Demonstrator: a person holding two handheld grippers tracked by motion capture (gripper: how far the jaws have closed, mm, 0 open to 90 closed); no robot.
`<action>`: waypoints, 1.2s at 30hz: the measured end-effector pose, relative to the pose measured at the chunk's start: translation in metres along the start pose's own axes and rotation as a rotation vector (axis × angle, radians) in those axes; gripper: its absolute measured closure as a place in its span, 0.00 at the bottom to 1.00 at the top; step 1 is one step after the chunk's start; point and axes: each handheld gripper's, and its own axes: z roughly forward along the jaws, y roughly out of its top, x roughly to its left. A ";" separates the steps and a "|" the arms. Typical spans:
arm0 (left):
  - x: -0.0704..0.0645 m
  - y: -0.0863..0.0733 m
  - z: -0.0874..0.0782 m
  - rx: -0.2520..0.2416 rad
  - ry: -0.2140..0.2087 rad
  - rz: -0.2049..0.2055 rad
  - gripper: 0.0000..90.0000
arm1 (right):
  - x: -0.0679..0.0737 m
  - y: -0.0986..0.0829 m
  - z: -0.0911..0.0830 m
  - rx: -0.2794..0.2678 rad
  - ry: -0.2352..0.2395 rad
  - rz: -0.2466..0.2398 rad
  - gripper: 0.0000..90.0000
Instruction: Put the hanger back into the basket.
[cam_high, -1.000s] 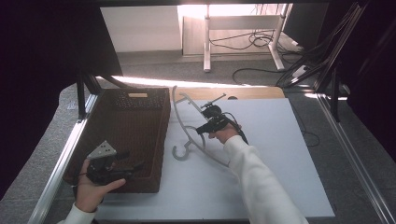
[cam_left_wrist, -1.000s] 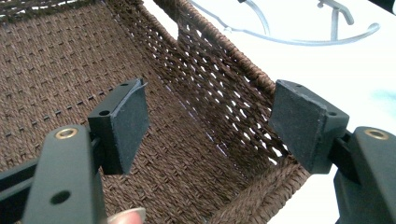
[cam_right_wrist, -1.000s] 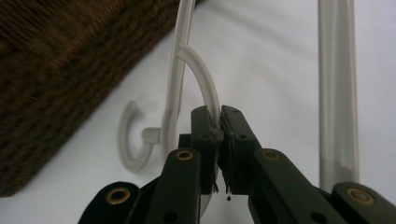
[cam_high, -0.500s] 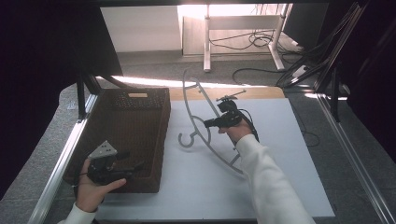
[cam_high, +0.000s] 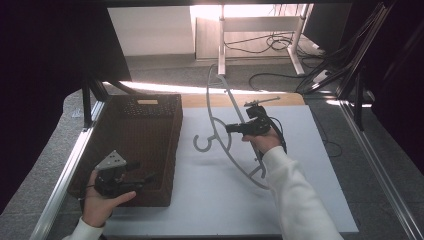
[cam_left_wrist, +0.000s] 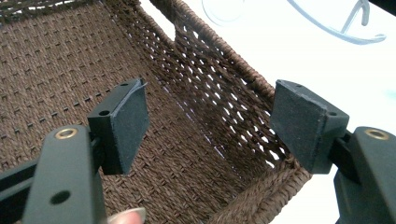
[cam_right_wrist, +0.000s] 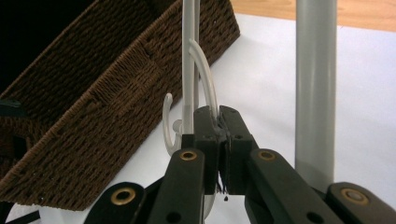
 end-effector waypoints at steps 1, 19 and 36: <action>0.000 0.000 0.000 -0.001 -0.004 0.002 0.31 | 0.001 -0.001 -0.005 -0.013 0.000 0.003 0.96; -0.024 0.021 0.014 -0.024 -0.060 0.018 0.32 | 0.012 -0.011 -0.042 -0.167 0.063 0.051 0.96; -0.061 0.046 0.042 -0.021 -0.133 0.054 0.32 | 0.013 -0.024 -0.046 -0.206 0.082 0.066 0.96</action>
